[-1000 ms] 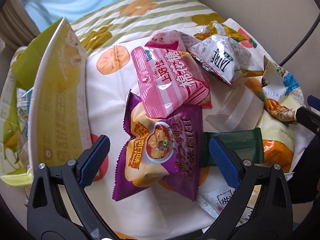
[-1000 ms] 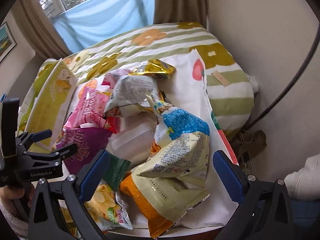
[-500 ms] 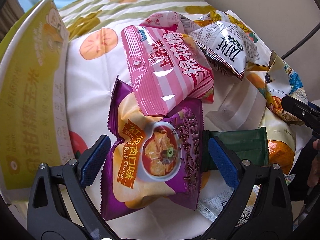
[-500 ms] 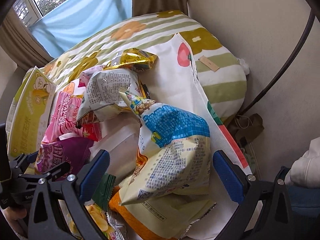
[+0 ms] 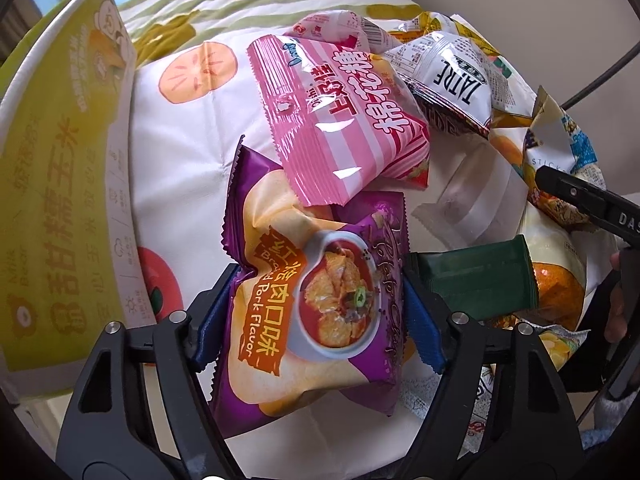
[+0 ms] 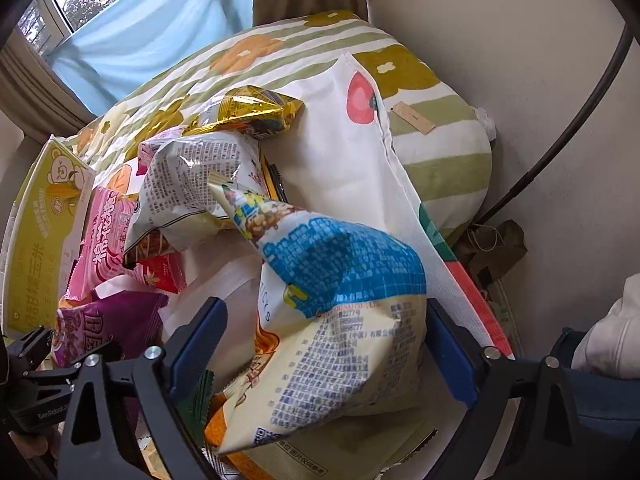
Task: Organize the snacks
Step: 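Grasp purple pork-flavour chips with left tool while right grasps blue-printed bag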
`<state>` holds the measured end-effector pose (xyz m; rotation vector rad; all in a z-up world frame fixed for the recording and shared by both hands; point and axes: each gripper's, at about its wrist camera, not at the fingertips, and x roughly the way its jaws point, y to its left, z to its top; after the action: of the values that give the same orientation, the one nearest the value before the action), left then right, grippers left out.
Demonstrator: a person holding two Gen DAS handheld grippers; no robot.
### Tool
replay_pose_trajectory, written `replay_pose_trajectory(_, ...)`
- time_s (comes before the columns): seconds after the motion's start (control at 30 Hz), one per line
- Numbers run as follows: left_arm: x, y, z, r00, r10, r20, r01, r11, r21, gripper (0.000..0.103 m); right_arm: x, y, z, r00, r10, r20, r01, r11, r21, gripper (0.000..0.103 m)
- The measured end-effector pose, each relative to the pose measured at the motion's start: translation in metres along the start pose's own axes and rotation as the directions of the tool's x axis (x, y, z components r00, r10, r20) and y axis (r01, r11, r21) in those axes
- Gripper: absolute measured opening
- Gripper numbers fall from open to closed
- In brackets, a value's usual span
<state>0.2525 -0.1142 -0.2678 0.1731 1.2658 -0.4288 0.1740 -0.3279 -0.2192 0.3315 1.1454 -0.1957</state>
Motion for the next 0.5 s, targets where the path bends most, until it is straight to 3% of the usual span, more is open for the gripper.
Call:
replay_pose_trajectory(0.1,-0.007,-0.001,-0.002,1.000,0.007,0.012,-0.007,1.000,-0.002,0.073,0.004,-0.001,0.001,1.000,-0.009,-0.010,0.009,1.000,-0.005,0.087)
replay_pose_trajectory(0.3,-0.020,-0.002,-0.007,0.999,0.032,0.032,-0.031,0.999,-0.020,0.073,0.003,-0.004,0.001,1.000,-0.004,-0.012,0.004,1.000,-0.016,0.061)
replay_pose_trajectory(0.5,-0.041,-0.007,-0.016,0.996,0.062,0.068,-0.059,0.997,-0.047,0.073,-0.012,-0.003,-0.004,1.000,0.015,0.018,-0.014,0.999,-0.039,0.059)
